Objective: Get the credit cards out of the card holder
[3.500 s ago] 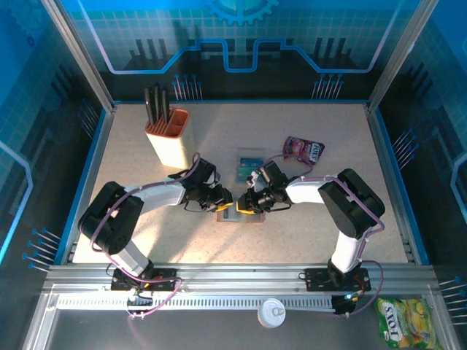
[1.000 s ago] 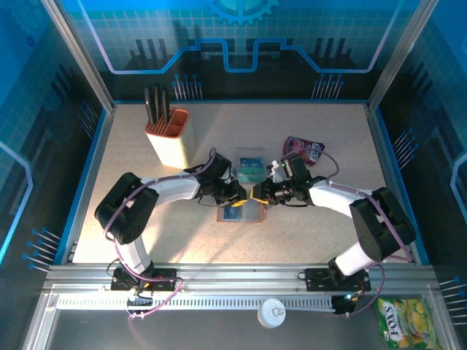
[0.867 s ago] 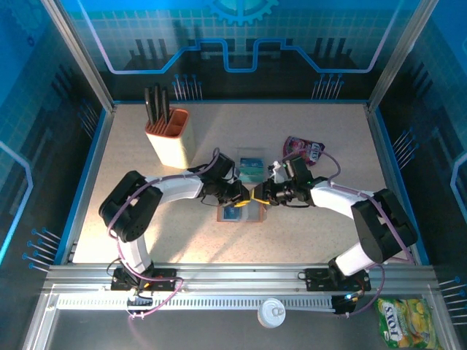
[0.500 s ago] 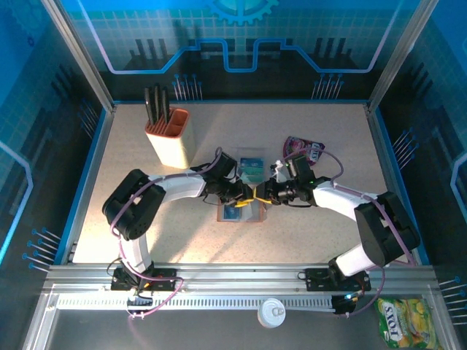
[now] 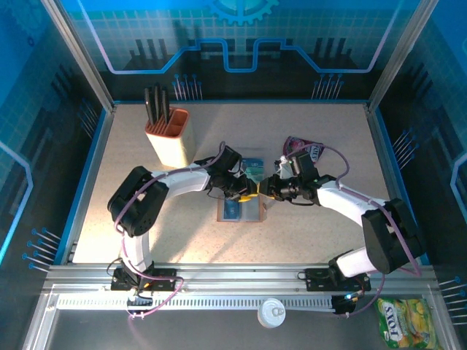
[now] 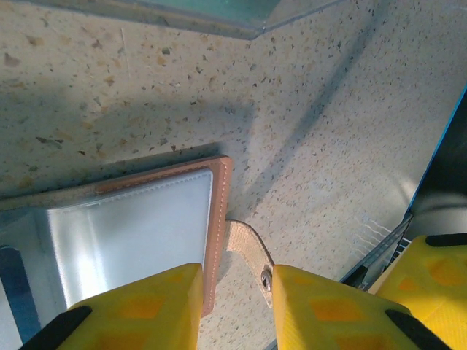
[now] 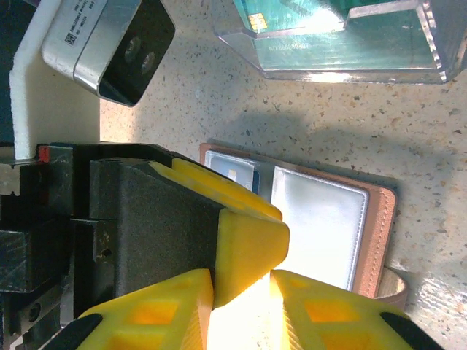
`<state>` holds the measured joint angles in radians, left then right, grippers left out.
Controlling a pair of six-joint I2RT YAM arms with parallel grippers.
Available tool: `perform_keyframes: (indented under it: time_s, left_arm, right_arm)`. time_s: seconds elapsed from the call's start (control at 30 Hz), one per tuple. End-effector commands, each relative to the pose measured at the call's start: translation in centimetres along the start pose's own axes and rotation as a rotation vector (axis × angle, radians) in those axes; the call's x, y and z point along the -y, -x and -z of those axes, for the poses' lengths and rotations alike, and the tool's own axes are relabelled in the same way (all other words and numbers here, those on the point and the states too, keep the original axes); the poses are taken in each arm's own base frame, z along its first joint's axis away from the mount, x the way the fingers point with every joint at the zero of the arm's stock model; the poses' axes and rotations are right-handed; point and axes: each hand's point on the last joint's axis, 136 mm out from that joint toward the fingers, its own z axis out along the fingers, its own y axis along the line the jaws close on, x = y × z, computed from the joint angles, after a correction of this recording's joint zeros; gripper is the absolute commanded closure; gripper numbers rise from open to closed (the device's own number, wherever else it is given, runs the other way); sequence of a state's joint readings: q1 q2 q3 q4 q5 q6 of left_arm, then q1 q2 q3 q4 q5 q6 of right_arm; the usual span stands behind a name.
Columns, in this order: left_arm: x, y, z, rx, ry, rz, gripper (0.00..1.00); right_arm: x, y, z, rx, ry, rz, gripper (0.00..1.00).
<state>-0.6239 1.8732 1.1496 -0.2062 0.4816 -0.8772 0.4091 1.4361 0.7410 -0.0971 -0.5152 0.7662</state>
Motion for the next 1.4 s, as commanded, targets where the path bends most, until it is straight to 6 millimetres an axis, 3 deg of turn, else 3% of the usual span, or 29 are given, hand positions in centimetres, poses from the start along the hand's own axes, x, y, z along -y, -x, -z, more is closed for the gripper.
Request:
perform_keyframes:
  time_s: [0.0, 0.2, 0.53, 0.57, 0.73, 0.97, 1.37]
  left_arm:
    - [2.8, 1.1, 1.1, 0.021, -0.078, -0.063, 0.69]
    - [1.4, 1.4, 2.7, 0.05, -0.071, -0.045, 0.69]
    - [-3.2, 0.8, 5.7, 0.114, -0.033, 0.019, 0.7]
    - [-3.7, 0.6, 6.0, 0.12, -0.023, 0.026, 0.7]
    - [-5.6, -0.2, 6.9, 0.142, 0.013, 0.046, 0.7]
    - [-7.8, -1.1, 7.0, 0.15, 0.048, 0.076, 0.72]
    - [-9.8, -1.5, 5.5, 0.115, 0.091, 0.089, 0.85]
  right_arm:
    - [-0.8, -1.1, 0.1, -0.056, 0.012, 0.0, 0.71]
    - [-1.4, -1.5, -1.1, -0.089, 0.012, 0.01, 0.71]
    - [-2.5, -3.2, -5.1, -0.195, 0.004, 0.036, 0.71]
    - [-3.5, -2.7, -5.4, -0.191, 0.02, 0.054, 0.71]
    - [-4.0, -3.3, -7.2, -0.233, 0.019, 0.058, 0.7]
    - [-3.9, -3.9, -8.6, -0.27, 0.007, 0.057, 0.7]
    - [-2.0, -4.6, -8.6, -0.278, -0.063, 0.042, 0.7]
